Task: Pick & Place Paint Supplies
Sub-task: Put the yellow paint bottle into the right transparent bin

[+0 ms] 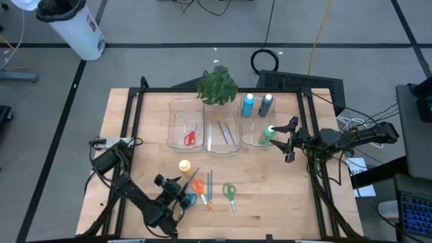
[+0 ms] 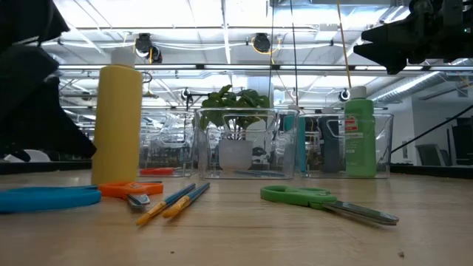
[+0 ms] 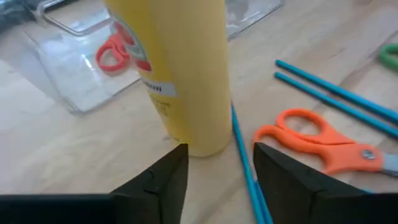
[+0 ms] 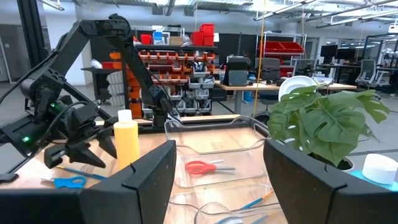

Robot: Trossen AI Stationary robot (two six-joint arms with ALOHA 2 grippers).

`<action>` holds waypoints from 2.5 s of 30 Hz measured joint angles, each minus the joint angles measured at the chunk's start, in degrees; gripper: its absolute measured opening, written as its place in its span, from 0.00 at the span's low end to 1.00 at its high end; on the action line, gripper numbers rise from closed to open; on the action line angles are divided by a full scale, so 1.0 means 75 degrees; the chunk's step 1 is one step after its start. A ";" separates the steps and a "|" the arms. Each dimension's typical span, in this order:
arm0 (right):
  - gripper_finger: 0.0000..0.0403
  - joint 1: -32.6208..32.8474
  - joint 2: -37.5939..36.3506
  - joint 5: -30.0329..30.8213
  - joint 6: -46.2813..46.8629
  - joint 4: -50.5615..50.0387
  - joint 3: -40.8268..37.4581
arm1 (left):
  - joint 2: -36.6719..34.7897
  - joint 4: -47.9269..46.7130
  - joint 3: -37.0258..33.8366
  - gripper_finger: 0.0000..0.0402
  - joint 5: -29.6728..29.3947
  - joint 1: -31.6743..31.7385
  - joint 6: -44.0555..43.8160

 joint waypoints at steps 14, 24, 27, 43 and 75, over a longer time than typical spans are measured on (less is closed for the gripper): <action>0.58 0.0000 0.0000 -0.0003 0.0001 -0.0031 0.0000 | -0.0254 -0.0653 -0.0002 0.63 -0.0978 0.0104 -0.0363; 0.58 0.0000 0.0009 0.0000 0.0000 -0.0046 0.0000 | -0.0266 0.0405 -0.0940 0.59 -0.1882 0.0500 -0.1110; 0.58 0.0000 0.0015 0.0000 -0.0009 -0.0043 0.0000 | -0.0268 0.0905 -0.1083 0.57 -0.2171 0.0689 -0.0661; 0.58 0.0000 0.0020 0.0000 -0.0026 -0.0151 0.0000 | -0.0258 0.2295 -0.1055 0.54 -0.2064 0.1218 0.1852; 0.58 0.0000 0.0070 0.0000 0.0116 -0.0218 0.0000 | -0.6509 0.3710 -0.3895 0.50 -0.1016 -0.0427 0.4019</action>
